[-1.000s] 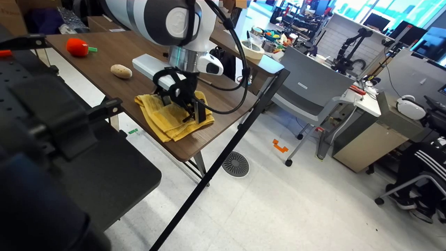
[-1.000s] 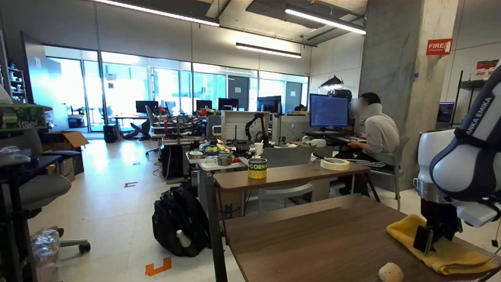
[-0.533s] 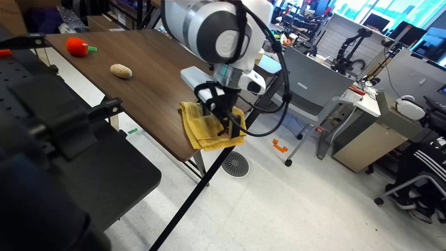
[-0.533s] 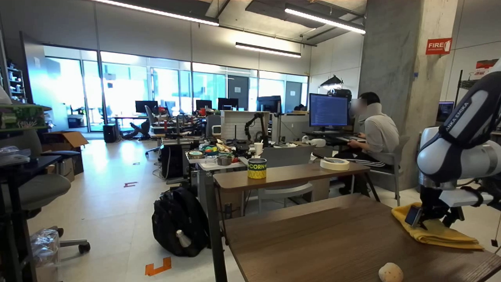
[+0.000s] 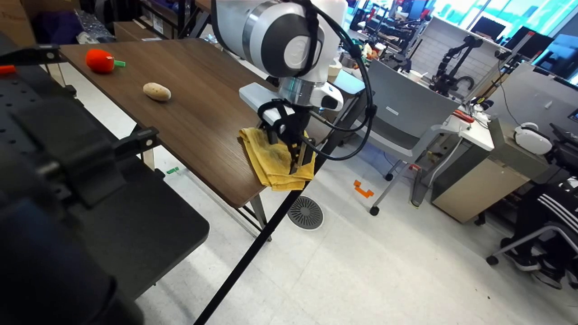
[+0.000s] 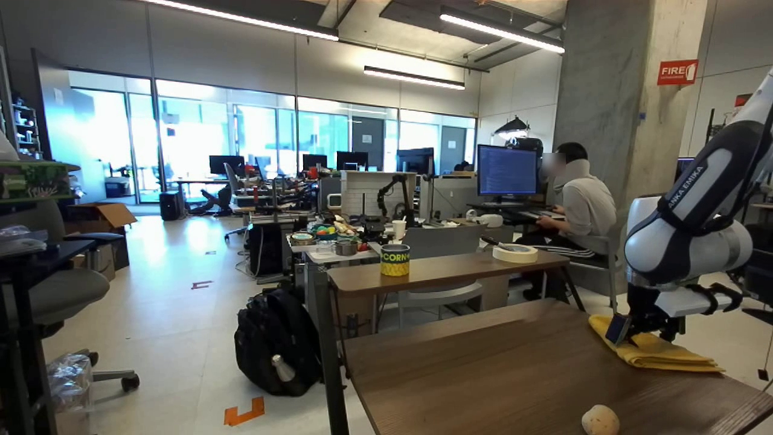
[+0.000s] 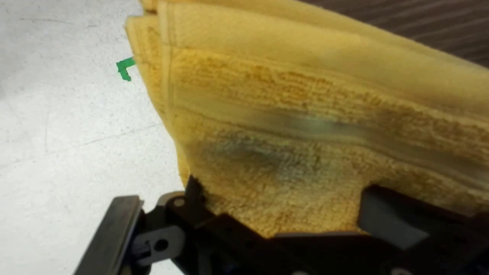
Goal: Move the two plush toys to the left and use the towel to the wipe the table
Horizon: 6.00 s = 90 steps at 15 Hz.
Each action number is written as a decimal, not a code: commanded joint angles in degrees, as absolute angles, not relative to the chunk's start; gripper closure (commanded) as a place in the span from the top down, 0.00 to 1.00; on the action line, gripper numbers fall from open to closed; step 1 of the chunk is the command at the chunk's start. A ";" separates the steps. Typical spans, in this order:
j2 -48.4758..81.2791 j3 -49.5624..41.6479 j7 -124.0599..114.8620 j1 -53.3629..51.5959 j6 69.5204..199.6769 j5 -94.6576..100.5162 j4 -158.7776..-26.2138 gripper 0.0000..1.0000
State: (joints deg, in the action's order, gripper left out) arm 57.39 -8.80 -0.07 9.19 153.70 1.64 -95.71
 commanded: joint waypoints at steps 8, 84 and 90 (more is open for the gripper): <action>51.88 -20.64 -5.13 -7.89 176.93 6.88 -115.03 0.68; 55.73 -1.17 -8.23 -4.16 148.67 0.87 -96.84 1.00; 58.11 -8.00 -14.10 -4.20 149.53 1.32 -92.03 1.00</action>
